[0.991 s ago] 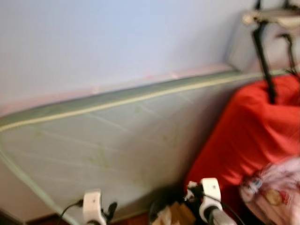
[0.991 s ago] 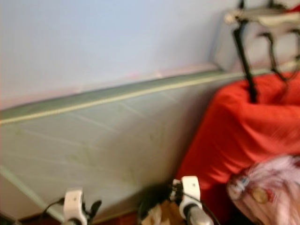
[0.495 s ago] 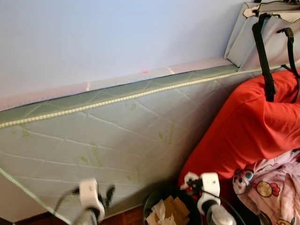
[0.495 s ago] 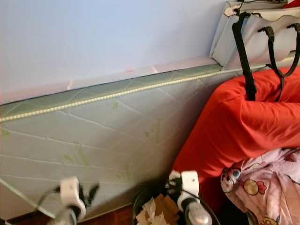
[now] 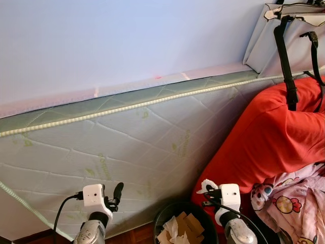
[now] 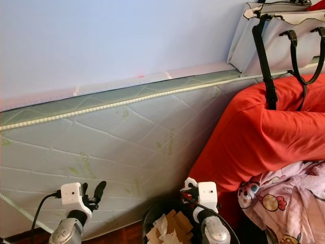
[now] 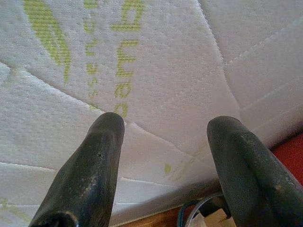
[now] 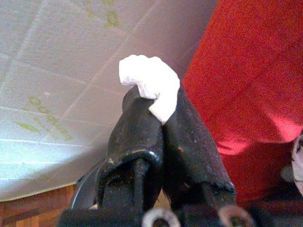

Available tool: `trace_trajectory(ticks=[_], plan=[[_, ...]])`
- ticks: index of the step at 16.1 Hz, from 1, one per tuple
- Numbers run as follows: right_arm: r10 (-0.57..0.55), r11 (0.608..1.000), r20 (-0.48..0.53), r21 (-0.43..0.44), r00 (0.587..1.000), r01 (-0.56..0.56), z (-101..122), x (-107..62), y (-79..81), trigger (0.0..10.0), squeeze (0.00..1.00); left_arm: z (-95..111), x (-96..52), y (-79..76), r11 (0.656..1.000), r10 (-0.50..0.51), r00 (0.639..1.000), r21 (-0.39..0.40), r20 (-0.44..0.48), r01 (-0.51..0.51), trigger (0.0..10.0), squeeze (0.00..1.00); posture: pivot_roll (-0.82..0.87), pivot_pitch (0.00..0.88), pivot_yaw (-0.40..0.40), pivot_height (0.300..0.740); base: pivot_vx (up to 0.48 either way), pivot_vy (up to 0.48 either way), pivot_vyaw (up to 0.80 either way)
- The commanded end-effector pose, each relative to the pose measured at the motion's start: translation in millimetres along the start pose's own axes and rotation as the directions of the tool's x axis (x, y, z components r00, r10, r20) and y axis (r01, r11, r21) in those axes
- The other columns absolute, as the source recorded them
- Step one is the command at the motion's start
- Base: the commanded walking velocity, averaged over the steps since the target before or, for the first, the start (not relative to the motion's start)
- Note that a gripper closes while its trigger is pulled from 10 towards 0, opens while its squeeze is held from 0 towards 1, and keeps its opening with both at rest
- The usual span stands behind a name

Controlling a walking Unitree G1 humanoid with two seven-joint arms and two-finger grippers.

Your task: Clean up the room

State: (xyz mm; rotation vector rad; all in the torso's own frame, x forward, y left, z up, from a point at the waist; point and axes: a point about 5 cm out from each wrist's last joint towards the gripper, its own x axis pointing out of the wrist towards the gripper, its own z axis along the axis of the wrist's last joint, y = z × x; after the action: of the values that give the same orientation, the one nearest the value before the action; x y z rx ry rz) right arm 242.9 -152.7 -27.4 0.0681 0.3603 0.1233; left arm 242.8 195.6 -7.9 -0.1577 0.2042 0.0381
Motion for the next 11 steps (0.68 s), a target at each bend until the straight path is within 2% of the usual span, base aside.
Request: trace_trajectory(ticks=[1,5,11], plan=[[-0.020,1.000,-0.001,0.003,1.000,0.020,0.3,-0.7,-4.1,10.0,0.00,0.9,-0.4,-2.9,1.000,0.006,1.000,-0.006,0.007,-0.006,10.0,0.00,0.01,0.000,-0.051,0.725,0.000,0.000,0.00],[-0.014,1.000,0.001,0.004,1.000,0.014,-1.9,-3.0,-2.7,10.0,0.00,1.3,-0.8,-6.2,1.000,0.007,1.000,-0.009,0.001,-0.007,10.0,0.00,0.00,0.000,-0.049,0.680,0.000,0.000,0.00],[-0.008,1.000,-0.022,0.012,1.000,0.009,-7.2,-5.2,-0.8,10.0,0.00,2.3,-1.9,-7.2,1.000,0.005,1.000,-0.005,-0.004,-0.005,10.0,0.00,0.01,0.000,-0.045,0.680,0.000,0.000,0.00]])
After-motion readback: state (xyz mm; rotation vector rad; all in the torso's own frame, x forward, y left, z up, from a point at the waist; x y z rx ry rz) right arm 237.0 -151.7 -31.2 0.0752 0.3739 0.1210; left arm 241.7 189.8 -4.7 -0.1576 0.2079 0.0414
